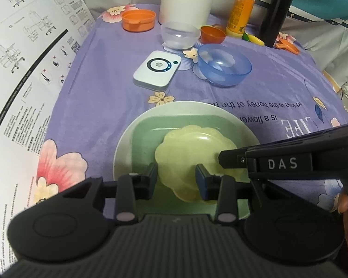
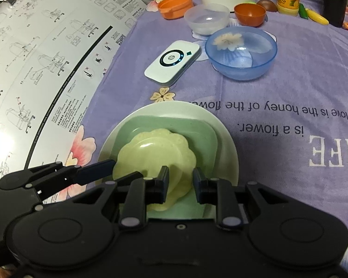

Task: Organize plates and bowls
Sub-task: 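Carry the yellow plate over and lower it onto the green plate, then open both grippers and move them to the blue bowl rim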

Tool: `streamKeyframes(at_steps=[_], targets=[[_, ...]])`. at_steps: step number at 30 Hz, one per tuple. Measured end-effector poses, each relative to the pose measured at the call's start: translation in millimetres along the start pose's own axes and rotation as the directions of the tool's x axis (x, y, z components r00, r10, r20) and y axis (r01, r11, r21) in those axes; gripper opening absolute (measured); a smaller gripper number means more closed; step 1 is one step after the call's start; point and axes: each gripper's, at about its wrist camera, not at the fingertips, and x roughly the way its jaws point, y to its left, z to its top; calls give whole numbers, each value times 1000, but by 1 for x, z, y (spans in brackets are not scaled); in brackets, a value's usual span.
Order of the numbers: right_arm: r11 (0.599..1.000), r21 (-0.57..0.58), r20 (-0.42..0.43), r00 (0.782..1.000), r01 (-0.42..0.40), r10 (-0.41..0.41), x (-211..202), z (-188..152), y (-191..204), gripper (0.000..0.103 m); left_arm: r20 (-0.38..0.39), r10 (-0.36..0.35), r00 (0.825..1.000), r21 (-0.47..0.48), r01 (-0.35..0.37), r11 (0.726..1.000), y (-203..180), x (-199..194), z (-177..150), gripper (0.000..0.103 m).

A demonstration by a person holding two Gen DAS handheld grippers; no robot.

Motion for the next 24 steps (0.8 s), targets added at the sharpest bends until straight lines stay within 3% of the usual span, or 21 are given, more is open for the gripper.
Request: streamKeyframes(at_steps=[2, 4, 6, 7, 8, 11, 14, 24], targets=[[1000, 5, -4, 1000, -12, 12, 2, 0, -1, 25, -2, 9, 1000, -2, -9, 1000, 0, 2, -1, 37], [1000, -6, 5, 1000, -16, 16, 0, 0, 1, 27, 6, 14, 1000, -12, -14, 1000, 1, 1, -2, 59], [1000, -21, 20, 1000, -16, 16, -3, 0, 2, 41, 31, 45, 998, -16, -45, 999, 3, -3, -2, 75], [999, -26, 35, 999, -20, 21, -7, 0, 2, 57, 43, 61, 997, -17, -61, 998, 3, -6, -1, 81], [999, -34, 52, 999, -13, 15, -11, 0, 1, 70, 51, 72, 996, -19, -71, 997, 5, -9, -1, 85], [999, -52, 101, 995, -8, 13, -25, 1, -1, 94, 72, 90, 993, -36, -87, 996, 9, -16, 1, 98], [998, -60, 136, 991, -6, 14, -38, 1, -6, 103, 84, 111, 990, -42, -108, 993, 9, -21, 4, 101], [1000, -14, 184, 983, 7, -4, -63, -2, -29, 103, 102, 116, 988, -52, -111, 992, -4, -26, 14, 103]])
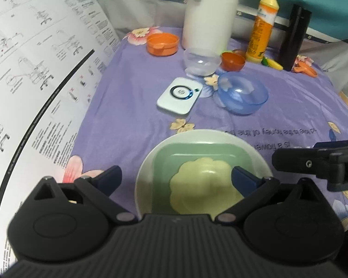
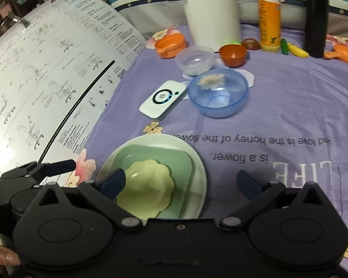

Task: Organize plates and bowls
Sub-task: 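Open both grippers and move them to the blue bowl rim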

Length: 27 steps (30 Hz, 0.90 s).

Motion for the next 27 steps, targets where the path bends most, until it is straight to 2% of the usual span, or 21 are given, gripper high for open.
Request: streamKeyframes(at_steps=[11, 17, 27], targets=[[997, 71, 48, 998, 39, -43, -17, 1, -30, 103, -12, -21, 1000, -32, 21, 999, -20, 7, 20, 103], [992, 122, 60, 997, 31, -38, -22, 6, -51, 103, -11, -17, 1000, -38, 16, 999, -32, 16, 35, 103], [990, 127, 72, 995, 62, -72, -19, 25, -72, 103, 1, -5, 1000, -26, 5, 1000, -48, 36, 62, 103]])
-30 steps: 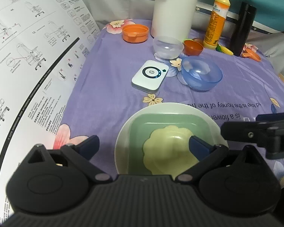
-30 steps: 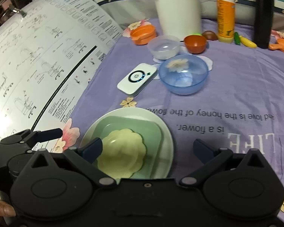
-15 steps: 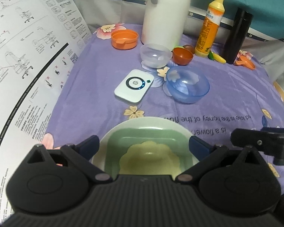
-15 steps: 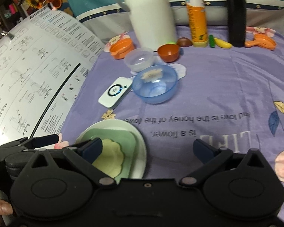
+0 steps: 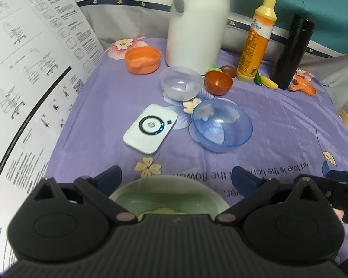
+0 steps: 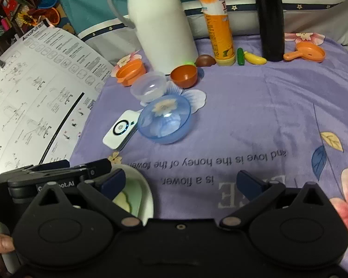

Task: Organize plates and bowls
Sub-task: 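Open both grippers and move them to the blue bowl rim, then close both grippers on the blue bowl rim and lift it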

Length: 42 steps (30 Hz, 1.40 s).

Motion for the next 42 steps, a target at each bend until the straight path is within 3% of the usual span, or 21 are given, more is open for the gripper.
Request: streamKeyframes(at_steps=[11, 22, 26, 42], targets=[[1000, 30, -12, 1000, 10, -9, 33, 40, -10, 103, -1, 14, 1000, 10, -14, 1000, -11, 33, 27, 103], [996, 78, -67, 997, 39, -33, 90, 80, -22, 103, -21, 15, 1000, -14, -16, 1000, -16, 76, 51, 103], [996, 80, -75, 997, 37, -31, 109, 88, -23, 89, -30, 10, 999, -14, -11, 1000, -20, 90, 55, 99], [997, 78, -110, 994, 0, 9, 145, 91, -16, 27, -79, -29, 996, 1, 30, 1000, -34, 117, 54, 45]])
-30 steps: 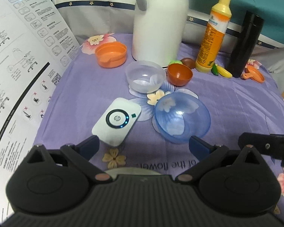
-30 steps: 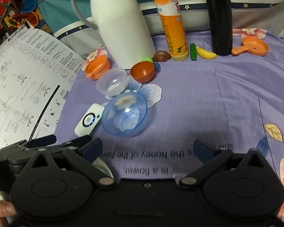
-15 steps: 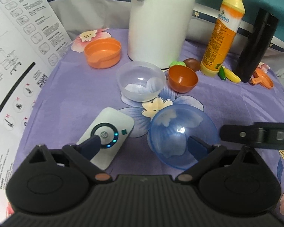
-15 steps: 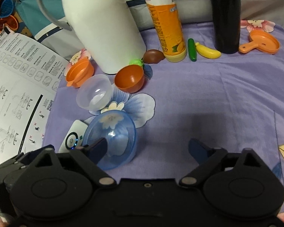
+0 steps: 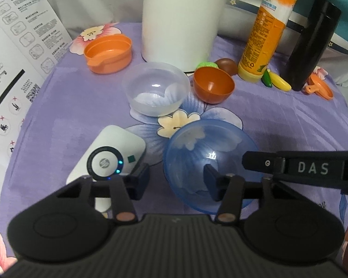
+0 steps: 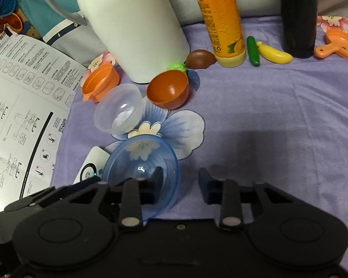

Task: Organize plates and bowls
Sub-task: 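Close both grippers on the blue bowl rim and lift it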

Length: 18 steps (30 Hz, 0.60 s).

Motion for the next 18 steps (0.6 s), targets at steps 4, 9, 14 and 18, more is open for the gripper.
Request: streamKeyframes(at_steps=[4, 9, 14, 18], targets=[[1000, -10, -1, 1000, -2, 2, 1, -1, 1, 14, -11, -7, 1000, 9, 8, 1000, -4, 3, 0, 33], [1000, -17, 4, 1000, 5, -5, -1, -4, 0, 10, -10, 11, 1000, 36, -10, 999, -9, 2, -1, 24], [1000, -2, 11, 1000, 7, -7, -11, -7, -5, 10, -13, 6, 1000, 46, -5, 999, -15, -4, -4, 24], [1000, -3, 28, 999, 29, -29, -25, -11, -6, 10, -5, -6, 1000, 67, 6, 998, -25, -15, -6, 24]])
